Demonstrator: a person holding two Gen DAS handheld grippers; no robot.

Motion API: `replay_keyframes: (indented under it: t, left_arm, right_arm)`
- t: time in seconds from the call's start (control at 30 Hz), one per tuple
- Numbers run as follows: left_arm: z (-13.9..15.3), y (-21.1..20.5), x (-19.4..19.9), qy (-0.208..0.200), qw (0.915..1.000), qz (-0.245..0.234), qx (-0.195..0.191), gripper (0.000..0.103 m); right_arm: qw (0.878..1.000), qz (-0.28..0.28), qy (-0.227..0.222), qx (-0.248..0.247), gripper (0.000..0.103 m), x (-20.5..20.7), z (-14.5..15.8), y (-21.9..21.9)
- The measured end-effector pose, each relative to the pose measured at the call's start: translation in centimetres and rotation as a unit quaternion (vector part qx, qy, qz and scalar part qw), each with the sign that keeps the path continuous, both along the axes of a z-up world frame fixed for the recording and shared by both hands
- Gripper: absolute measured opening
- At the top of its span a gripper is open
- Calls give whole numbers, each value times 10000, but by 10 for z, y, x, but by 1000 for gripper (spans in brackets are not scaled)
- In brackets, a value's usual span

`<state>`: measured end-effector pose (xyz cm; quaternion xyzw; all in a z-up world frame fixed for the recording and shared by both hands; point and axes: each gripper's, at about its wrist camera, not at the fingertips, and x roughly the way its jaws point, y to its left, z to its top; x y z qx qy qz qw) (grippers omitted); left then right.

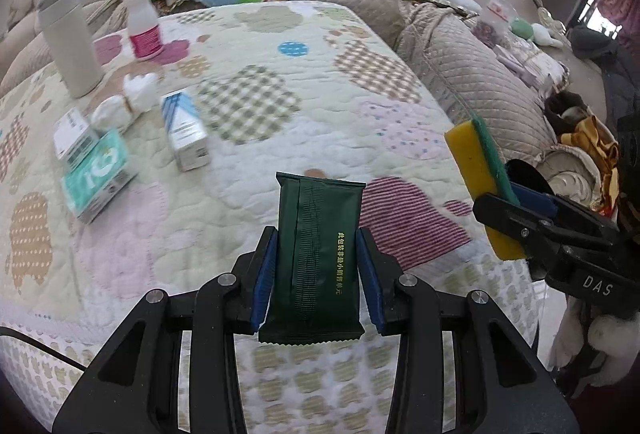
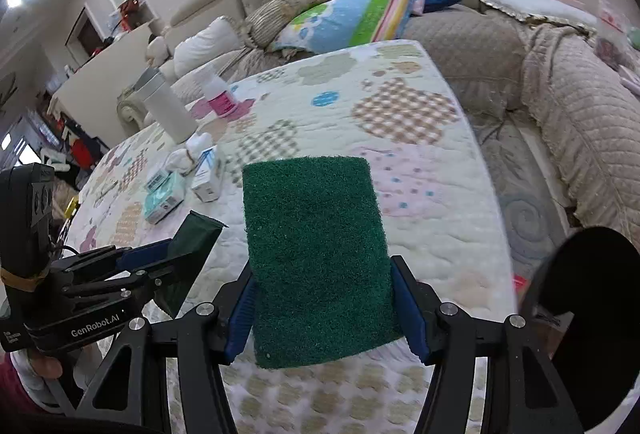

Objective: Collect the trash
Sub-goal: 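Carry pouch and sponge to the black bin and open both tools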

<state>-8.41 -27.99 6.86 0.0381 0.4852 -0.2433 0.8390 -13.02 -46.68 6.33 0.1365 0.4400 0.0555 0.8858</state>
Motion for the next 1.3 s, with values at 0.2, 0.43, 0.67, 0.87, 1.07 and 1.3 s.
replay_keyframes:
  t: [0.2, 0.43, 0.67, 0.87, 1.07, 1.3]
  left_arm:
    - [8, -33, -6, -69, 9996, -262, -5, 37]
    - [19, -78, -16, -187, 9973, -703, -22, 37]
    - [25, -125, -29, -227, 9933, -1136, -6, 37]
    - [27, -163, -36, -214, 9892, -1449, -14, 37]
    - [23, -198, -38, 2, 9852, -1709, -143, 37]
    - [16, -228, -42, 331, 9793, -1962, -357, 37]
  right_arm:
    - [9995, -302, -36, -31, 60, -18, 4, -29]
    - [9970, -771, -25, -87, 60, -42, 7, -70]
    - [9916, -1290, 35, -122, 60, -66, 6, -114]
    - [9854, -1690, 159, -108, 60, -82, -1, -150]
    - [9784, -2044, 303, -27, 60, -94, -12, -179]
    - [9725, -2288, 433, 89, 60, -101, -27, -200]
